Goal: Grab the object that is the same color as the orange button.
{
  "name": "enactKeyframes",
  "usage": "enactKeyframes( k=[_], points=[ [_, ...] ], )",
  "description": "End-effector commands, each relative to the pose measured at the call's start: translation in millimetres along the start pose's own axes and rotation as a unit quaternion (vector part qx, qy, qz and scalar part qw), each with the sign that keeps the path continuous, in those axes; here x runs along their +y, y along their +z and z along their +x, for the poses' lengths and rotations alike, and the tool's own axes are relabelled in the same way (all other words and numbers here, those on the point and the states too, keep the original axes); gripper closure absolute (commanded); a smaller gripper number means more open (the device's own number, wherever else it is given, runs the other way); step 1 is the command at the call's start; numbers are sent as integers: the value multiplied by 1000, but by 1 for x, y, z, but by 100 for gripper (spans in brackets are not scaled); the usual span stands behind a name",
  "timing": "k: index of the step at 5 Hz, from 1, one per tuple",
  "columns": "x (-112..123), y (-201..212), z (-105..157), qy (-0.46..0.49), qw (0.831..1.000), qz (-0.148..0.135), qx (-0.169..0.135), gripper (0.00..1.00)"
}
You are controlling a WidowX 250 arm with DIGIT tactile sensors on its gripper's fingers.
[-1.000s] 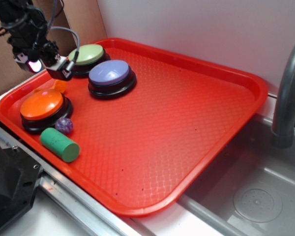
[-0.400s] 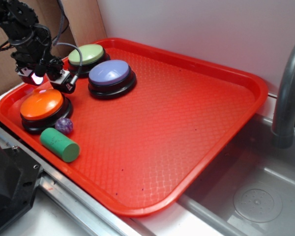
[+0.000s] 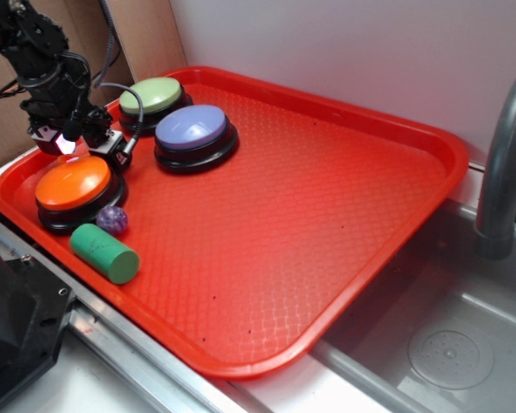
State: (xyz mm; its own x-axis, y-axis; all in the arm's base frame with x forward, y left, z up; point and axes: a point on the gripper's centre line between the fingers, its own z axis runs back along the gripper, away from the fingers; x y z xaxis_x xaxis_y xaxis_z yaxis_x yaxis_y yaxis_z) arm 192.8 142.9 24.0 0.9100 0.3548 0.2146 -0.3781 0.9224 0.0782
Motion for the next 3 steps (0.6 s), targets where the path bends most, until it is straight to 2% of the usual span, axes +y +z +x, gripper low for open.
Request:
enactKeyframes(
  k=[1, 3],
  points=[
    [7, 0, 10, 9, 1000, 0, -4, 100],
    [5, 7, 8, 8, 1000, 6, -6, 100]
  ],
)
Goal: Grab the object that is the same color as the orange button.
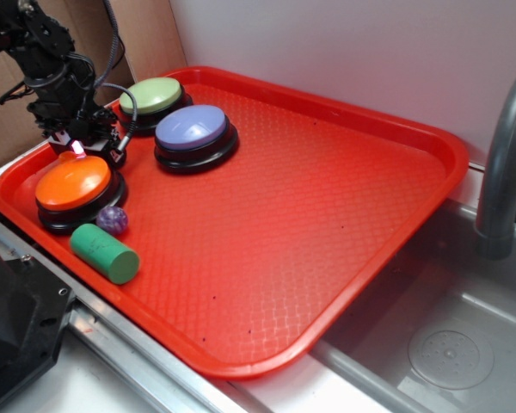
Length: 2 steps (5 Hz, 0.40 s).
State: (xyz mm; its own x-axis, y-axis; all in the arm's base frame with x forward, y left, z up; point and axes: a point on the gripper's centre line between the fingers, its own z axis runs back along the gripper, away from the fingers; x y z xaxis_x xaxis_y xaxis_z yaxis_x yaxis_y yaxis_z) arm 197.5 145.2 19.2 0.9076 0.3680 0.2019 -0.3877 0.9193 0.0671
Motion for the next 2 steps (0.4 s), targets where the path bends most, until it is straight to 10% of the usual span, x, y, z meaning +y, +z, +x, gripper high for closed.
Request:
enactKeyframes(
  k=[1, 2],
  points=[
    [5, 42, 12, 38, 999, 3, 15, 100],
    [-1, 87, 23, 71, 997, 12, 6, 100]
  ],
)
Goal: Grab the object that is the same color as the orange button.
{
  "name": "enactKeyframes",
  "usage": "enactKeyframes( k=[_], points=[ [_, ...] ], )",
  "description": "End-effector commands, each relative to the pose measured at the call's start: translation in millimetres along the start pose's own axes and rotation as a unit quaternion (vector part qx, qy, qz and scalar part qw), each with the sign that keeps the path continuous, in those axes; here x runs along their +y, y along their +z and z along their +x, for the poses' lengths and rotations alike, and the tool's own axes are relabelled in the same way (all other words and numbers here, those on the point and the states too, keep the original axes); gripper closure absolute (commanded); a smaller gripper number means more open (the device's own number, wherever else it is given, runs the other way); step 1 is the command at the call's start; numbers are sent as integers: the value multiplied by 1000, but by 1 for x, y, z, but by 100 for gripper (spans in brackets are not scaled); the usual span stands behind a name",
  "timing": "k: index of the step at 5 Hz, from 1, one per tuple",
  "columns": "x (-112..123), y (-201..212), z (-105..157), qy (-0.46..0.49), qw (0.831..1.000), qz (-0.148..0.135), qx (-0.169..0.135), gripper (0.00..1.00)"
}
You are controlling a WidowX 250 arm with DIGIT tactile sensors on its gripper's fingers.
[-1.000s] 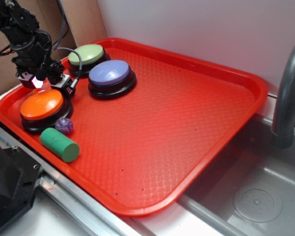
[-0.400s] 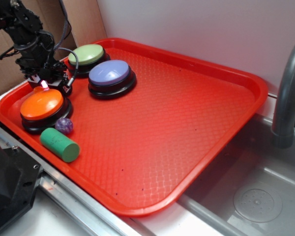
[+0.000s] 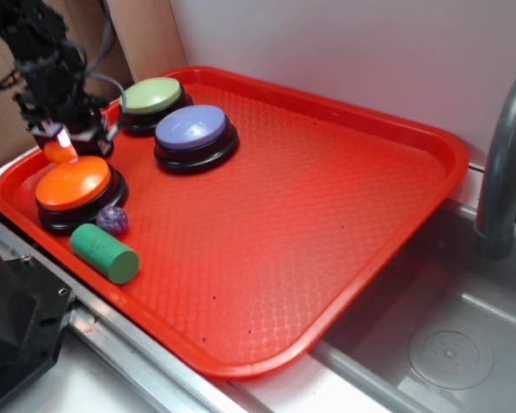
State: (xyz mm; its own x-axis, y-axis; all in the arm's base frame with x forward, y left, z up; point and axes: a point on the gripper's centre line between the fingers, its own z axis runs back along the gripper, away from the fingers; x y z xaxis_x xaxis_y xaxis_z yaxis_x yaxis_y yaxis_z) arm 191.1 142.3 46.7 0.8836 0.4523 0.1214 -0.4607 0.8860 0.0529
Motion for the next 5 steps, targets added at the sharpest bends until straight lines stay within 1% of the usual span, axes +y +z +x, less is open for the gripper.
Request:
enactKeyframes(
  k=[1, 2, 3, 4, 5],
  points=[
    [-28, 94, 20, 29, 998, 11, -55, 100],
    [-61, 139, 3, 26, 995, -20, -95, 100],
    [-91, 164, -8, 32, 993, -59, -97, 100],
    [-123, 172, -19, 18, 992, -58, -108, 100],
    [-125, 165, -21, 34, 994, -50, -94, 100]
  ],
)
